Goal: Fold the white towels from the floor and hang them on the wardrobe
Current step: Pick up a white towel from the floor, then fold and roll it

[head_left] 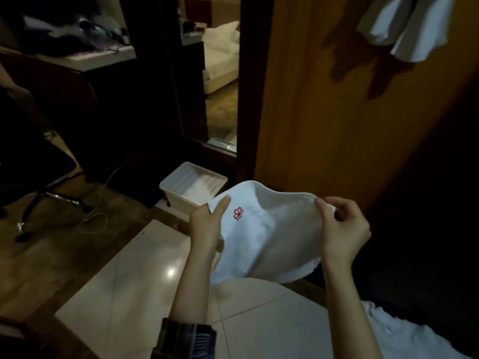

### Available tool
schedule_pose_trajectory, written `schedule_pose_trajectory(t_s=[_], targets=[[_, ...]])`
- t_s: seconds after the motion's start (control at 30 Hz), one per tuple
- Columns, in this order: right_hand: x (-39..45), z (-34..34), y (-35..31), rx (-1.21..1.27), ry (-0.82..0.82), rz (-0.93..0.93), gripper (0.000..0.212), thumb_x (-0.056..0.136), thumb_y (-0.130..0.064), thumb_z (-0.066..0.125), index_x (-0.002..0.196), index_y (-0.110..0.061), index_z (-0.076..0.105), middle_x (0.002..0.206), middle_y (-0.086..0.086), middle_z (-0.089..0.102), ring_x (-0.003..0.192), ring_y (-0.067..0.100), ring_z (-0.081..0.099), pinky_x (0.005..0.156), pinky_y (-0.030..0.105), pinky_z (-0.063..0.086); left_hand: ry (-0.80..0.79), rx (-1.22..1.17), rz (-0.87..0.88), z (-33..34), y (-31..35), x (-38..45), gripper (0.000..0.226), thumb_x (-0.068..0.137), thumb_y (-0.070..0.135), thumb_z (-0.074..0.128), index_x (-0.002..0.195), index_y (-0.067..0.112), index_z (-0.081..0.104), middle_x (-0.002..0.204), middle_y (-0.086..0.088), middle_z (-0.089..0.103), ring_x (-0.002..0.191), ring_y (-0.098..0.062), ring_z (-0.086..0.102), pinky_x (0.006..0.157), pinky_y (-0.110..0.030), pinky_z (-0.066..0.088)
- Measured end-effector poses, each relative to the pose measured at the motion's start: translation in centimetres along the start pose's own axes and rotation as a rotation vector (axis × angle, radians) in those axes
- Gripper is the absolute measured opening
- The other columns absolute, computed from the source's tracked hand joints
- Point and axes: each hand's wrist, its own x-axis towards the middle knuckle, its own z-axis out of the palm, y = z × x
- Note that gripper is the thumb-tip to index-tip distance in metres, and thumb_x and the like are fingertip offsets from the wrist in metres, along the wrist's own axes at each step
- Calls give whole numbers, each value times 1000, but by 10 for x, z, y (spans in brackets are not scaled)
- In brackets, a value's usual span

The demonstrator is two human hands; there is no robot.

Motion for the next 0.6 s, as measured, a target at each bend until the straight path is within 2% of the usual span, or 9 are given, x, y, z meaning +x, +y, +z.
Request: schedule_pose_trajectory(t_s=[0.07,0.17,0.2,0.27,0.33,0.4,0.5,0.6], targets=[[-5,-8,7,-47,-53,-56,11,83,-11,71,80,-20,66,74,-18,61,69,-6,58,62,4,42,-45,12,32,16,3,-15,8,91,17,62,85,15,67,75,9,67,67,-1,65,55,-12,49],[-11,-20,18,-152,-170,-69,12,83,-5,68,79,-16,68,71,-13,63,65,-4,59,56,8,45,-88,122,101,30,0,-36,8,93,24,59,96,22,66,83,14,65,79,3,60,61,-4,45],[-13,-24,20,-155,-199,-51,13,83,-5,67,81,-17,68,73,-12,63,66,-3,60,57,12,50,-92,149,115,33,-2,-42,8,94,25,57,96,23,65,83,13,64,79,3,59,61,-5,45],[-18,-34,21,-150,-250,-55,17,82,-6,67,91,-20,69,84,-13,65,72,0,61,64,30,57,-114,192,128,38,-4,-54,11,95,27,56,94,20,64,82,10,64,79,0,59,64,-11,45],[-24,-45,19,-112,-339,-77,26,81,-4,66,98,-23,68,91,-15,65,75,4,62,68,38,58,-145,235,150,39,-7,-65,11,95,25,55,92,20,63,81,8,64,78,-4,59,68,-16,47],[-31,-55,12,-38,-443,-91,21,84,-6,66,95,-24,68,87,-15,67,78,5,64,69,41,57,-167,233,189,41,-7,-75,9,95,22,55,92,18,62,84,5,64,79,-7,59,67,-12,46],[-32,-70,-3,36,-539,-116,13,85,-12,68,93,-22,70,85,-10,68,79,13,67,67,43,58,-246,244,173,50,-1,-91,10,95,24,55,95,19,64,83,8,62,78,-3,58,62,-12,41],[-31,-88,-15,119,-703,-59,21,84,-12,71,103,-19,68,91,-5,70,85,15,69,75,36,58,-394,207,141,60,0,-107,15,95,26,56,85,35,65,72,18,68,75,3,64,62,-12,42]])
